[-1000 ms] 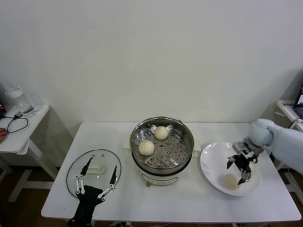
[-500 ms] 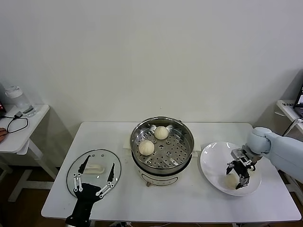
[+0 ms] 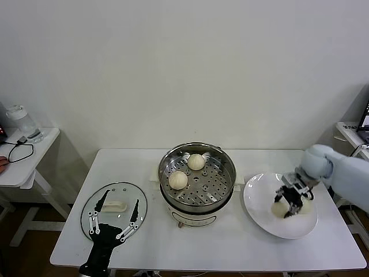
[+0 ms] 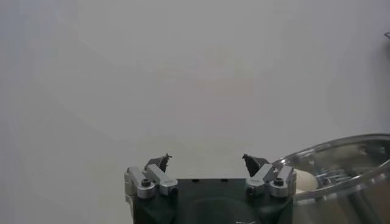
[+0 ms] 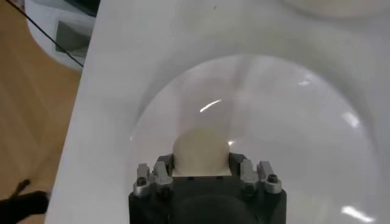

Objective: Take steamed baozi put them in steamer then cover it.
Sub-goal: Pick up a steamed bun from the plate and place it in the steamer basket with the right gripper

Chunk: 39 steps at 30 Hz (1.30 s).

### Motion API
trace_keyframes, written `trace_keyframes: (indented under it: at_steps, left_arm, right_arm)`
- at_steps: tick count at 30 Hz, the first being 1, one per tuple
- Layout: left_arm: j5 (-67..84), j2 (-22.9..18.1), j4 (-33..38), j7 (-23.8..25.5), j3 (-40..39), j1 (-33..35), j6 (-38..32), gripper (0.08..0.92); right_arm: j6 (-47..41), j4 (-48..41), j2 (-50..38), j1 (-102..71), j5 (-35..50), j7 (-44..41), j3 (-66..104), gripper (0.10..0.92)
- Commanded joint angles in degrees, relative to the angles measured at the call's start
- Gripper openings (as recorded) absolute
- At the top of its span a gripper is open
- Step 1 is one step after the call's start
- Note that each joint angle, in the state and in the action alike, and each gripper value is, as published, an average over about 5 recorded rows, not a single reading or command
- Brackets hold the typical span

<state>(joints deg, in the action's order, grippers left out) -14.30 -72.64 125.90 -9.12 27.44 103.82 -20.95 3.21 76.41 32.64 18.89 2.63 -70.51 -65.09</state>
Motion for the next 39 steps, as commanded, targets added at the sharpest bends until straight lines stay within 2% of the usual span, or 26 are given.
trace_keyframes:
  at_steps: [1,7,13,24,39]
  left_arm:
    - [0.03,0.26,0.06,0.01,-0.03,0.06,-0.05,0.823]
    - [0.04,0.46,0.12,0.04,-0.23,0.26,-0.15,0.823]
    - [0.07,0.49,0.11,0.07,-0.28,0.36,-0.24,0.823]
    - [0.14,0.42,0.23,0.07,-0.24,0.27,-0.26,0.823]
    - [0.18,0.21,0.39,-0.04,-0.19,0.48,-0.65,0.823]
  right_arm:
    - [11.15,1.91,10.2,25.65,8.05,-2.45,-7.98,0.65]
    - [18.53,4.51,20.17,28.69,7.83,0.06,-8.04,0.653]
    - [22.81,10.38,25.0,25.82,3.36,2.82,-8.54,0.653]
    - [31.68,16.65,25.67,17.69,-8.68,5.02,-9.36,0.655]
    - [36.38,15.15,26.09,10.38,-16.88,4.26,-7.06,0.665]
